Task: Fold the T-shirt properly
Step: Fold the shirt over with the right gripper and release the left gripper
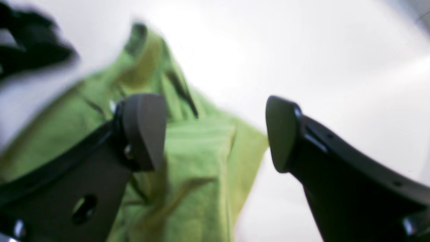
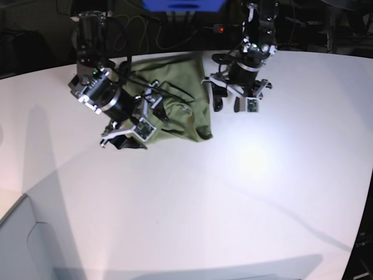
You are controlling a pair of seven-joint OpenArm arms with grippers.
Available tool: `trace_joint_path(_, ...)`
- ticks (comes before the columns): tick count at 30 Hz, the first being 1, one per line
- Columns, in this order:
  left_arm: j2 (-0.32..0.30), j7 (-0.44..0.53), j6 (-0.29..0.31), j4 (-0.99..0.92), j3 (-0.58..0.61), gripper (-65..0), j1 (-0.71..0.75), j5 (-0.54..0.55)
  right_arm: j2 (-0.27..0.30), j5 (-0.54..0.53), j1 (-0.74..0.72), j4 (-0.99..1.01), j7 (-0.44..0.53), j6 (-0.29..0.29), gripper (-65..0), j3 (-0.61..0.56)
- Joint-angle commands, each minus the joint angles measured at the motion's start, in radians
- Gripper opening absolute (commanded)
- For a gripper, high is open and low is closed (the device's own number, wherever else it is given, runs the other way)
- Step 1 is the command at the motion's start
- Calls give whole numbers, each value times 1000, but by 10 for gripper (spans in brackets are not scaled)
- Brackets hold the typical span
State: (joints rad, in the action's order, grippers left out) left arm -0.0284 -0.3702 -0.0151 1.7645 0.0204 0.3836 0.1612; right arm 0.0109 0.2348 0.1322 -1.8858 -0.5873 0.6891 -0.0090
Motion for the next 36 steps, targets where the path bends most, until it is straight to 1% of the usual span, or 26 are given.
trace_joint_path(1,3,20,5,28,-10,-328,5,7,-4,-13,-29,10,13,9,-218,1)
trace_joint_path(7,3,20,7,59,-76,-328,48,8,-4,-13,-78,147,17,9,-221,-1)
trace_joint_path(9,3,20,8,59,-92,-328,50,8,-2,-13,-76,160,19,9,-234,-1)
trace_joint_path(10,2,20,8,59,-99,-328,51,8,-1,-13,-70,159,19,9,-266,-6)
trace_joint_path(11,2,20,8,58,-107,-328,58,8,-1,-13,-69,157,20,9,-314,-6)
trace_joint_path(13,2,20,10,58,-115,-328,62,8,-1,-13,-55,156,20,9,-470,-6)
trace_joint_path(15,2,20,10,58,-116,-328,62,8,-2,-13,-47,145,20,9,-649,-6)
trace_joint_path(16,2,20,8,59,-116,-328,62,8,-2,-13,-41,133,20,9,-650,-6)
trace_joint_path(18,2,20,8,59,-118,-328,62,8,-2,-13,-10,82,20,9,-627,-7)
trace_joint_path(20,2,20,8,59,-118,-328,62,8,-2,-13,22,18,20,9,-650,-9)
trace_joint_path(24,2,20,8,61,-118,-328,62,8,-2,-13,106,-110,20,9,-649,-10)
trace_joint_path(29,-3,20,7,104,-119,-328,62,2,2,-13,214,-171,22,9,-649,-92)
trace_joint_path(33,-26,18,7,148,-119,-328,68,7,2,-13,268,-169,22,9,-649,-159)
trace_joint_path(36,-26,18,7,173,-170,-328,67,7,2,-13,286,-169,22,9,-649,-197)
